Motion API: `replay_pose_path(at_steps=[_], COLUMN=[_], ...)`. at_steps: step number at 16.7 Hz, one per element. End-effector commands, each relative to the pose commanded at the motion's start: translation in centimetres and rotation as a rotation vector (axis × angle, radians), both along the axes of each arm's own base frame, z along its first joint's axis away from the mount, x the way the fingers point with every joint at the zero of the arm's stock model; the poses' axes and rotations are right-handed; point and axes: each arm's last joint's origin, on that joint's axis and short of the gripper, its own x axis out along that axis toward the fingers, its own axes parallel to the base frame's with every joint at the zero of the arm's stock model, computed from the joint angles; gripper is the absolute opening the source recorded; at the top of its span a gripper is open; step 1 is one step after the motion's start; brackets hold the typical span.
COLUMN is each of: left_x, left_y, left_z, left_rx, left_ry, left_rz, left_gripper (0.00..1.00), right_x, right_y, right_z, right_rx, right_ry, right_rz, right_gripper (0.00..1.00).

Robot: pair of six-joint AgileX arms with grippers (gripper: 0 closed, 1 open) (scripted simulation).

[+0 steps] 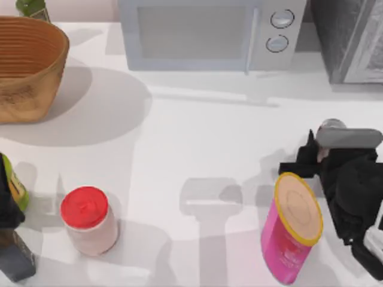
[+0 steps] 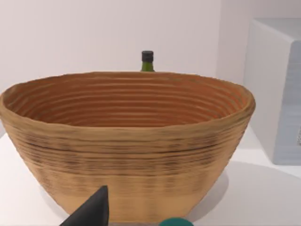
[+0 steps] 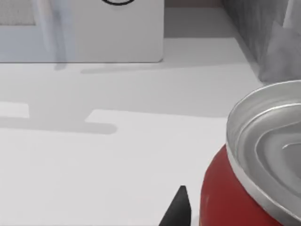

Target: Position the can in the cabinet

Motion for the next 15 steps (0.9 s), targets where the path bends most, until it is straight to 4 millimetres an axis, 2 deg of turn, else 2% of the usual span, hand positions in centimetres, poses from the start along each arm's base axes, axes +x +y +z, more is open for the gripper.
replay_pose_path(at_steps=[5, 10, 15], left_x=[0.0, 0.0, 0.0], left_y=[0.0, 0.0, 0.0], left_z=[0.0, 0.0, 0.0], left_rx=[0.000, 0.000, 0.000], left_ry=[0.000, 0.000, 0.000], left_rz=[0.000, 0.000, 0.000], left_gripper=[1.00, 1.00, 1.00], right_x=[0.8, 1.2, 0.2], right_y=[0.5, 0.5, 0.0], right_z=[3.2, 8.8, 13.9], right_rx=[-0.006, -0.012, -0.003], right_ry=[0.006, 0.018, 0.006], right_rz=[0.009, -0.001, -0.004], right_gripper=[0.00, 0.00, 0.00])
